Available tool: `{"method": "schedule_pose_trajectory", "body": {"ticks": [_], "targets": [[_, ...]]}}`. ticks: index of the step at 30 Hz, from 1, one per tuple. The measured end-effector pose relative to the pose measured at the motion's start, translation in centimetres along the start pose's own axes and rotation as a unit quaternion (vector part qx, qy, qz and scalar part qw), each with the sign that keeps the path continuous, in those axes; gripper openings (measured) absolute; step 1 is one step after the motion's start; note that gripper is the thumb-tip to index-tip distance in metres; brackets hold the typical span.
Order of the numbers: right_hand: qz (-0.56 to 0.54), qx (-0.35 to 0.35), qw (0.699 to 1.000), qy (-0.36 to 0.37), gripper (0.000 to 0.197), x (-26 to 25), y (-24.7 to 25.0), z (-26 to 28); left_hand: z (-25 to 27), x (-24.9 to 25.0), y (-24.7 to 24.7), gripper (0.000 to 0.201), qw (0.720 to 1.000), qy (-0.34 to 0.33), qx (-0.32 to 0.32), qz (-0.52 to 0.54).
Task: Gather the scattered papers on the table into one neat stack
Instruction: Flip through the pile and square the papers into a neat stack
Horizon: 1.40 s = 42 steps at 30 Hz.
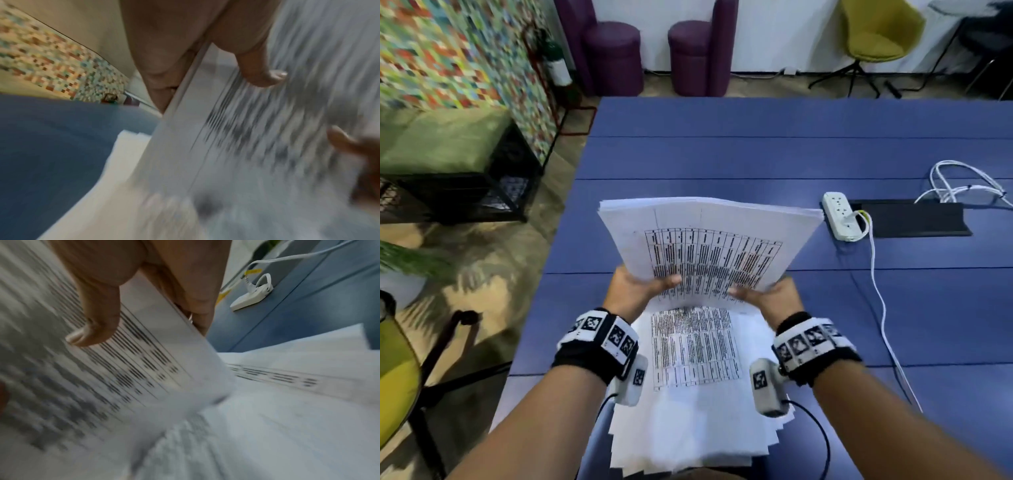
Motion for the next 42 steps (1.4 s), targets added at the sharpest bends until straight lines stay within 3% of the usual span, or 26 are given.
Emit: {"method": "schedule_pose_trajectory", "body": {"ticks": [2,4,6,8,11,14,15,17,18,20,21,25,29,33,37,39,41,42], "targets": [[-0.001,-0.014,1.0,0.0,0.026,1.3,-0.7,-0.3,0.3,-2.4,-0.3,0.053,0.998,0.057,-0.01,-0.018],[-0.026,-0.012,0.999,0.017,0.028,-0.1,-0.9,-0.4,0.2,-2.3,-0.1,0.062,0.998,0.054,0.031,0.017],[-0.028,-0.014,0.998,0.048,0.028,-1.6,-0.8,-0.5,0.5,-0.6,0.3,0.033,0.997,0.019,0.058,0.038],[-0.013,-0.02,0.998,0.056,0.02,-1.0,-0.8,-0.7,0.9,-0.3,1.0,0.018,1.0,-0.011,0.018,0.019],[0.137,-0.033,0.99,0.002,0.042,3.8,-1.7,-0.2,2.2,-4.6,1.4,0.044,0.996,0.052,-0.041,-0.061],[0.292,-0.017,0.956,-0.033,0.046,7.8,-2.2,1.3,3.8,-10.1,1.7,0.02,0.986,0.105,-0.052,-0.117],[0.354,-0.018,0.935,-0.025,0.051,8.8,-2.2,1.6,4.2,-11.4,1.7,0.028,0.981,0.117,-0.055,-0.142],[0.41,-0.007,0.912,-0.013,0.054,10.2,-1.8,1.8,4.1,-13.4,2.0,0.066,0.956,0.119,-0.066,-0.261],[0.412,-0.001,0.911,-0.01,0.052,10.4,-1.6,1.8,4.1,-13.7,2.1,0.068,0.931,0.101,-0.055,-0.346],[0.395,0.006,0.919,-0.006,0.046,10.4,-1.5,1.5,3.7,-13.6,2.6,0.049,0.896,0.086,-0.011,-0.435],[0.383,0.004,0.924,-0.002,0.046,10.4,-1.6,1.3,3.7,-13.1,2.5,0.046,0.897,0.081,-0.006,-0.434],[0.292,-0.022,0.956,-0.01,0.051,9.5,-2.5,1.3,3.4,-13.5,2.2,0.076,0.921,0.106,0.013,-0.373],[0.237,0.002,0.971,-0.025,0.037,9.4,-2.7,1.2,2.6,-14.7,3.2,0.09,0.967,0.161,0.074,-0.181],[0.227,0.061,0.97,-0.062,0.031,9.6,-2.4,1.2,2.9,-13.9,2.8,0.05,0.969,0.189,0.063,-0.147],[0.252,0.065,0.962,-0.084,0.055,9.9,-2.5,0.8,4.0,-12.4,1.5,0.019,0.976,0.213,0.033,-0.035],[0.169,0.062,0.974,-0.134,0.074,9.8,-1.9,0.4,4.4,-12.1,0.8,0.027,0.98,0.197,0.024,-0.018],[0.12,0.035,0.977,-0.171,0.077,9.6,-1.6,0.3,4.3,-11.9,0.6,0.038,0.98,0.152,0.041,-0.124],[0.113,0.015,0.978,-0.172,0.071,9.4,-1.7,0.4,4.1,-12.2,0.7,0.043,0.967,0.142,0.047,-0.207]]}}
Point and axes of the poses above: each hand's wrist, its own z-axis away from the middle knuckle, its own y-axis out of the back of the hand, x = y × z, the point moved 3 cm from there along -z, towards the middle knuckle, and after that the axes turned 9 degrees about x, right-handed, at the moved point
